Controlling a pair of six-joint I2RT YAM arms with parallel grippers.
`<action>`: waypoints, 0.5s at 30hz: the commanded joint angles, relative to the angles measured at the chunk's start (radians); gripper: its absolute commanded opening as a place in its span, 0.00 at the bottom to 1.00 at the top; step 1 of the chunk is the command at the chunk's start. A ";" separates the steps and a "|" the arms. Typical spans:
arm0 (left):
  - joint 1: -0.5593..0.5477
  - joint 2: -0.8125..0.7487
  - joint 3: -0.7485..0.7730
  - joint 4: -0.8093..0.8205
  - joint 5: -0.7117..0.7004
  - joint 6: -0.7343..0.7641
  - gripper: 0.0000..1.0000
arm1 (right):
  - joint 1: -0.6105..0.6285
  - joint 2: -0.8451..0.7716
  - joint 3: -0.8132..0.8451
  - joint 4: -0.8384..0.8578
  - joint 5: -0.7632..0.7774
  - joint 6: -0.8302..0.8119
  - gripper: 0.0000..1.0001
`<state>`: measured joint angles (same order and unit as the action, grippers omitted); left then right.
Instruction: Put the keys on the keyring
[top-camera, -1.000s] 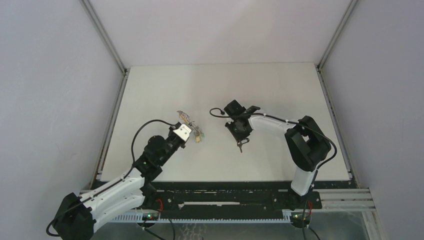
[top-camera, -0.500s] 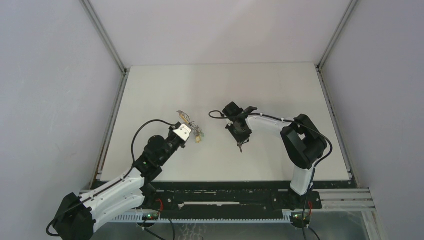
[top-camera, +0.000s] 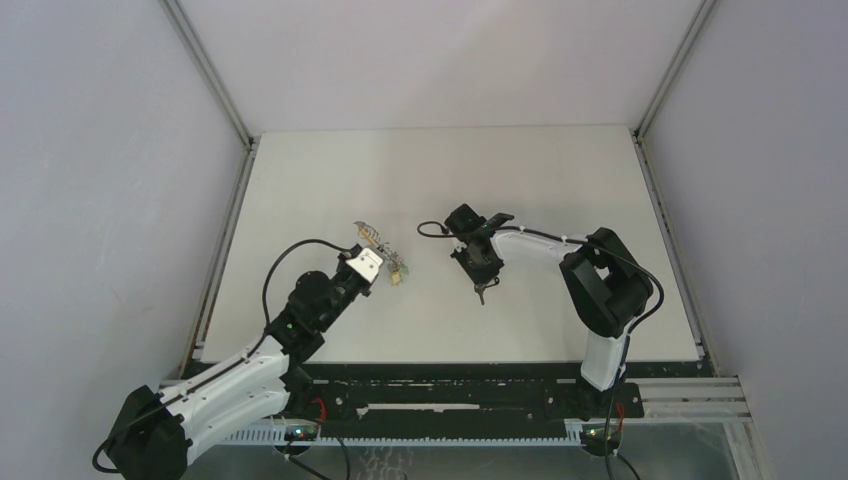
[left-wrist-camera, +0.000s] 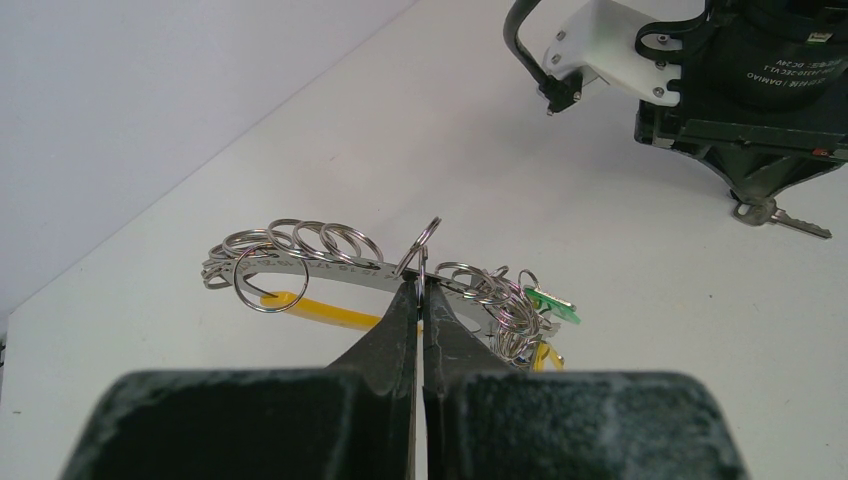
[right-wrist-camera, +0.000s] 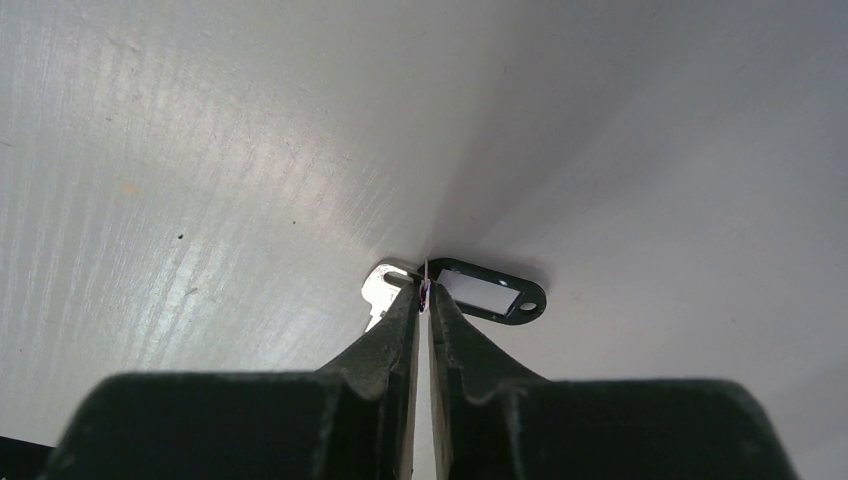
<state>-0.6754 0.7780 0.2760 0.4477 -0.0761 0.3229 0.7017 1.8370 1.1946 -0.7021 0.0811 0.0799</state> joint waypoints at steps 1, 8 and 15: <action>0.004 -0.013 -0.005 0.086 0.002 -0.019 0.00 | -0.002 0.015 0.034 0.011 0.013 -0.018 0.07; 0.004 -0.009 -0.005 0.086 0.010 -0.017 0.00 | -0.005 0.018 0.034 0.006 0.021 -0.030 0.00; 0.004 -0.002 -0.001 0.086 0.037 -0.015 0.00 | -0.002 -0.110 -0.006 0.064 -0.045 -0.143 0.00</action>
<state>-0.6754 0.7792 0.2760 0.4477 -0.0696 0.3233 0.7002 1.8385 1.2041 -0.6949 0.0841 0.0299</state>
